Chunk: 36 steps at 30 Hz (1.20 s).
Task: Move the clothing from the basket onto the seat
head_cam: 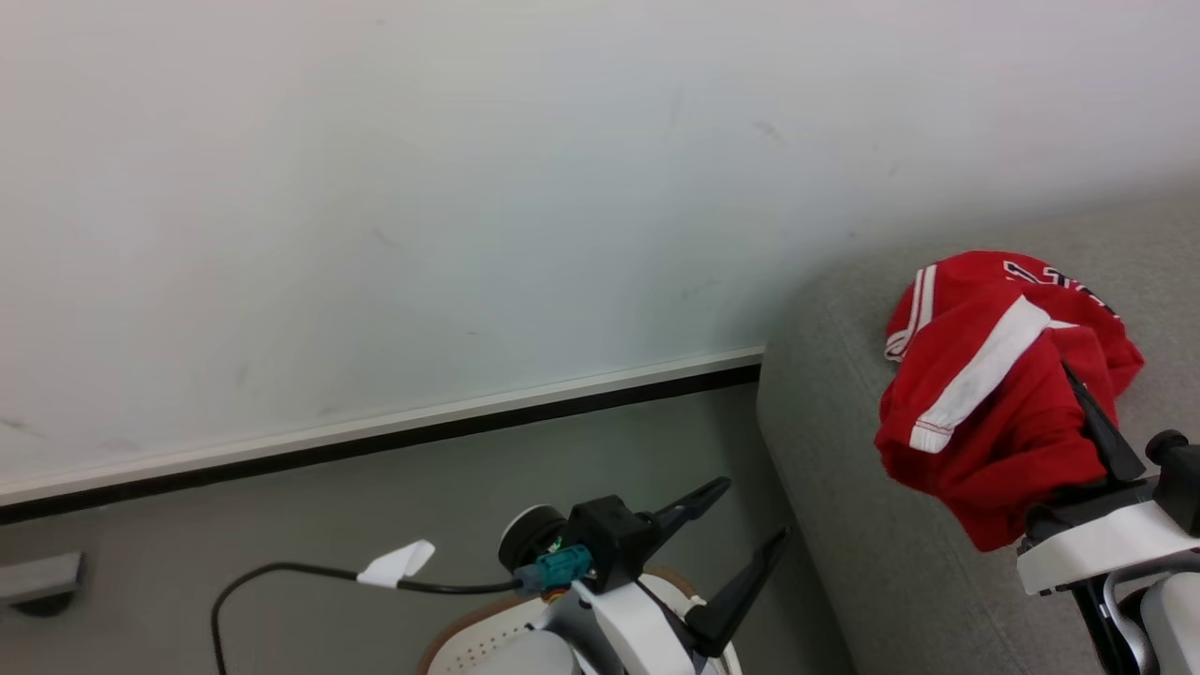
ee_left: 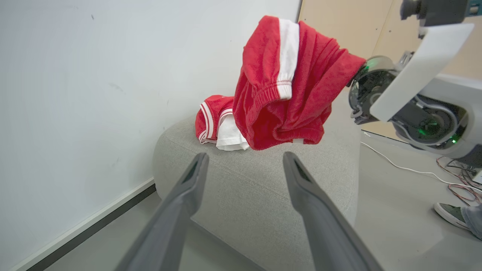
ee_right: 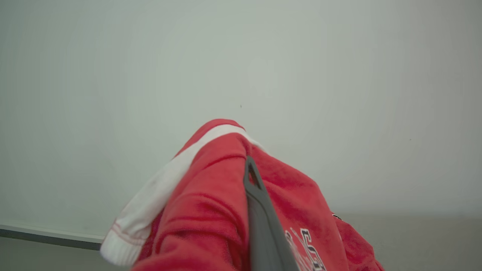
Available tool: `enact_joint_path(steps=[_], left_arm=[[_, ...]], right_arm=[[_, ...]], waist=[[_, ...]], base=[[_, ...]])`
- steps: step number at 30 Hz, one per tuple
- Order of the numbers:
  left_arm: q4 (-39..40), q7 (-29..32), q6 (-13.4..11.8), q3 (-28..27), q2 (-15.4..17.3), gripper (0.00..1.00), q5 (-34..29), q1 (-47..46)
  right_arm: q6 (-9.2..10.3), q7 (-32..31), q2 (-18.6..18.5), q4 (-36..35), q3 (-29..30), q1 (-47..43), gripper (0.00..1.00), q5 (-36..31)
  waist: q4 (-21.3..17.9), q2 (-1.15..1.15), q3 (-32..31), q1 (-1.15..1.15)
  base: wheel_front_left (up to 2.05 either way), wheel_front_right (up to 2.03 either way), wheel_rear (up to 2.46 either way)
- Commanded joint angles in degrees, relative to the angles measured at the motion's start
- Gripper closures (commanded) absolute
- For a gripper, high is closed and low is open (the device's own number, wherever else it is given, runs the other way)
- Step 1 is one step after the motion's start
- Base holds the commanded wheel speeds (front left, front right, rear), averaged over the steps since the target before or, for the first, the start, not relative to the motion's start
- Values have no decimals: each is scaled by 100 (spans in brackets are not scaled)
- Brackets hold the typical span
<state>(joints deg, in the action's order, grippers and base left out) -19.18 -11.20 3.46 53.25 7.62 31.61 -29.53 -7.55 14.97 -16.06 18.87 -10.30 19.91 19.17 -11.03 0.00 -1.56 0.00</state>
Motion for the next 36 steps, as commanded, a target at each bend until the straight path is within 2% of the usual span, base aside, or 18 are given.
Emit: enact_joint_path(steps=[1,8,16,20,28,29,36], left_arm=[[30,-55,-39,-35,38,0,-107,-46],[-37,-236,-98,-113,114,0,-198,-146],[-128,-287,-85,-130,141,0,-219,-200],[-137,-274,-65,-90,149,0,-221,-240],[200,-103,-8,-114,391,0,-337,-582],[268,-49,-8,-122,445,0,-354,-643],[862,414,28,-212,924,0,-527,-1187]], right_arm=[[13,16,-23,-37,32,-120,100,-60],[13,16,30,-332,326,-505,100,-78],[13,0,157,-493,433,-713,100,-87],[13,-25,153,-523,506,-668,100,-89],[13,-96,18,-479,926,31,100,132],[13,-88,76,-474,972,179,100,234],[14,-69,-279,188,1490,1403,100,379]], waist=[[-356,0,92,0],[-968,0,195,0],[-1263,0,313,0],[-1246,0,419,0],[-968,0,1247,0],[-921,0,1405,0],[-560,0,2715,0]], base=[[0,0,0],[0,0,0],[0,0,0],[0,0,0],[0,0,0],[0,0,0],[0,0,0]])
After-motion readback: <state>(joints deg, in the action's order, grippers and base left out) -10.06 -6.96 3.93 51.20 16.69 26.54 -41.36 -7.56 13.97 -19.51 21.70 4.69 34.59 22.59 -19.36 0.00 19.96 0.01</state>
